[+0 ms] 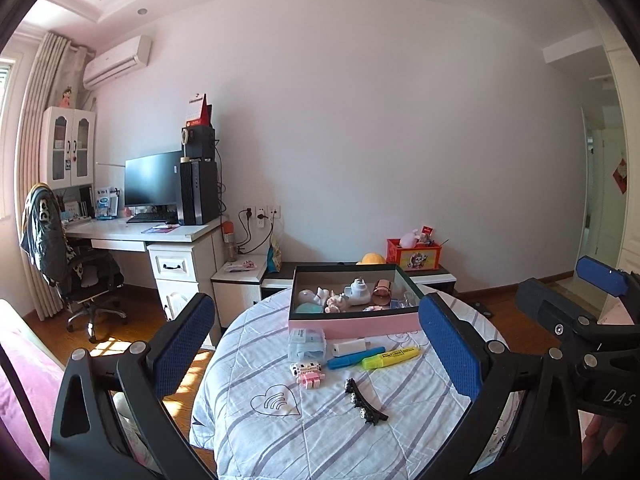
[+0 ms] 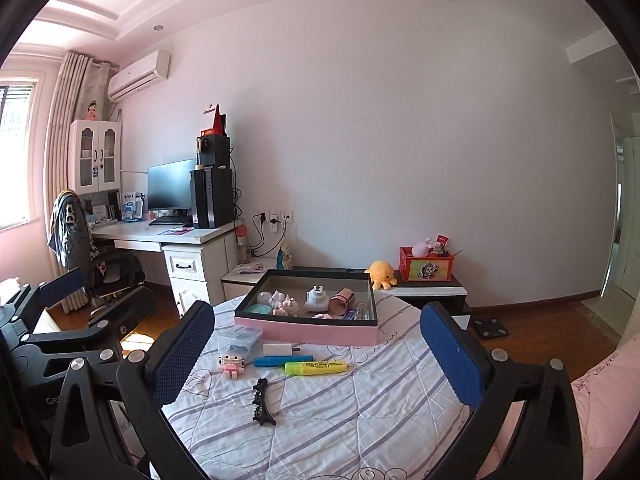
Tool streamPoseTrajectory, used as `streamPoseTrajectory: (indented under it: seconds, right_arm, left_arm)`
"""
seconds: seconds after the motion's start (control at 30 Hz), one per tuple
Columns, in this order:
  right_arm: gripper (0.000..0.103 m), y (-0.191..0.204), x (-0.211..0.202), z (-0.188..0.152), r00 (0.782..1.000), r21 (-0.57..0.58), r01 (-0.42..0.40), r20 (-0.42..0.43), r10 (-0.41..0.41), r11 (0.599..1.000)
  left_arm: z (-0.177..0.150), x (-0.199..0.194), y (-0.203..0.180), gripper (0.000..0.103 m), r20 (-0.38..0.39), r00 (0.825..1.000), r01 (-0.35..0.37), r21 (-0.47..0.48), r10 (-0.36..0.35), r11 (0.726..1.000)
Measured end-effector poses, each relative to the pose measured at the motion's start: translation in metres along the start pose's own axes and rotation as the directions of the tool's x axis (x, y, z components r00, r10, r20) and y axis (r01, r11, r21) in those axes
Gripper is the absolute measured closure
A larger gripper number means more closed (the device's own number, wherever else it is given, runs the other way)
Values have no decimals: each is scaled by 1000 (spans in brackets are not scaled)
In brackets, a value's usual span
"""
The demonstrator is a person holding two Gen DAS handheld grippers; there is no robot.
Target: Organize rigid objects
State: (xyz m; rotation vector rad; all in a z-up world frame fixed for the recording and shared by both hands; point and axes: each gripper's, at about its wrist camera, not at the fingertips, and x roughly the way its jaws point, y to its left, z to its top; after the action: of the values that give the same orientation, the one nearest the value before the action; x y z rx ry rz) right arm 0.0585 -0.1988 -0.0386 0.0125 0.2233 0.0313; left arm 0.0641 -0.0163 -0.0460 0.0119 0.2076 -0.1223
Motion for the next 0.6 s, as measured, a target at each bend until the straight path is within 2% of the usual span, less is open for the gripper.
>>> streamPoseTrajectory:
  seconds: [0.3, 0.43, 0.6]
  right_arm:
    - [0, 1, 0, 1, 1000, -1, -2, 0, 2, 1000]
    - [0, 1, 9, -3, 1000, 1, -2, -20, 2, 1000]
    - [0, -2, 30, -15, 998, 8, -3, -69, 4, 1000]
  left_arm:
    - [0, -1, -2, 0, 10, 1000, -18, 8, 18, 1000]
    - [-5, 10, -3, 0, -15, 1000, -15, 13, 16, 1000]
    - [-18, 34, -1, 0, -88, 996, -3, 7, 4, 1000]
